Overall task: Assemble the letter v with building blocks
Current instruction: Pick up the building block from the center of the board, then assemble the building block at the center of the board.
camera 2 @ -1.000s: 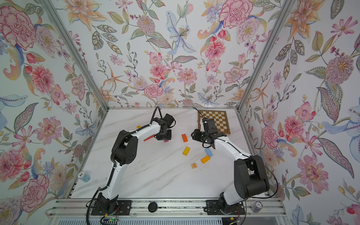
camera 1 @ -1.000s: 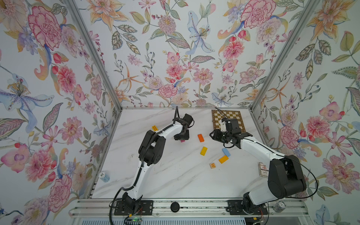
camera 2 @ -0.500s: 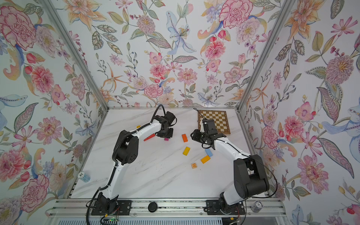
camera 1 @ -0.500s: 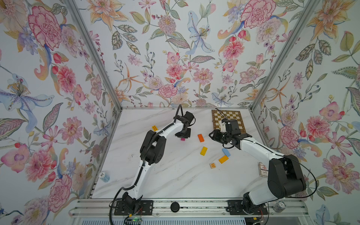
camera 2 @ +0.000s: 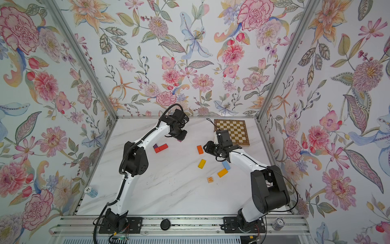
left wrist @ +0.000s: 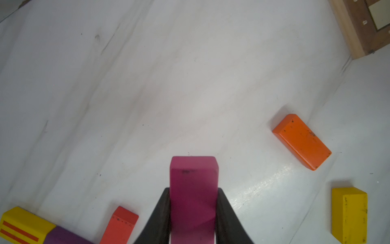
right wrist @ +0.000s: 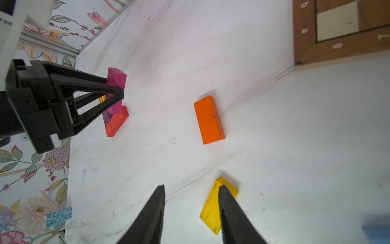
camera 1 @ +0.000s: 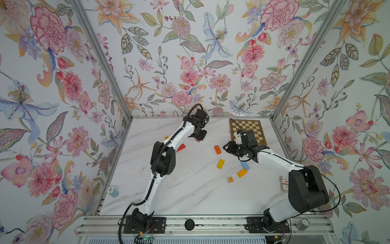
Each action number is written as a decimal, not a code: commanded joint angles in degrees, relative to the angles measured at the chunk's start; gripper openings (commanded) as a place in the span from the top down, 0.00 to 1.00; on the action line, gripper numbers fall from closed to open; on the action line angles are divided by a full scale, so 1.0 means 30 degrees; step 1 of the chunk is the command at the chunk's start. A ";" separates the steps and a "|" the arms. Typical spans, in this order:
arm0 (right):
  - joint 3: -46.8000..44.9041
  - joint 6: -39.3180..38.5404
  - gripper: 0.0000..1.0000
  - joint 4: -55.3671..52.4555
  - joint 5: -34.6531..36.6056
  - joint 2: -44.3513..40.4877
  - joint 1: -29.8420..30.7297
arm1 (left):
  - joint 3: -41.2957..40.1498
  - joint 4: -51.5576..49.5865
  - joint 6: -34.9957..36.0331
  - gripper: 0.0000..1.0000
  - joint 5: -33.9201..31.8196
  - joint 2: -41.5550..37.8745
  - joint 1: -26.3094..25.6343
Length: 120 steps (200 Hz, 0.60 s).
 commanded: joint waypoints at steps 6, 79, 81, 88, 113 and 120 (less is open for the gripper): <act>0.0080 0.0315 0.57 0.0301 0.0031 0.0301 0.0269 | 0.0575 -0.2193 0.3536 0.78 0.1355 0.1170 0.0908; 0.0335 0.0658 0.57 0.0327 0.0127 0.0884 0.0851 | -0.1010 -0.1093 0.5816 0.77 0.1154 0.0952 0.1644; 0.0366 0.0653 0.57 0.0327 0.0116 0.0908 0.0857 | -0.1030 -0.1078 0.5867 0.77 0.1138 0.0952 0.1645; 0.0439 0.0652 0.57 0.0284 0.0111 0.0992 0.0910 | -0.1098 -0.0994 0.6042 0.77 0.0989 0.0966 0.1653; 0.0745 0.0633 0.57 0.0217 0.0112 0.1264 0.1089 | -0.1225 -0.0843 0.6286 0.76 0.0037 0.1176 0.1725; 0.0830 0.0625 0.57 0.0151 0.0097 0.1342 0.1121 | -0.1164 -0.0887 0.6393 0.76 -0.0005 0.1240 0.1710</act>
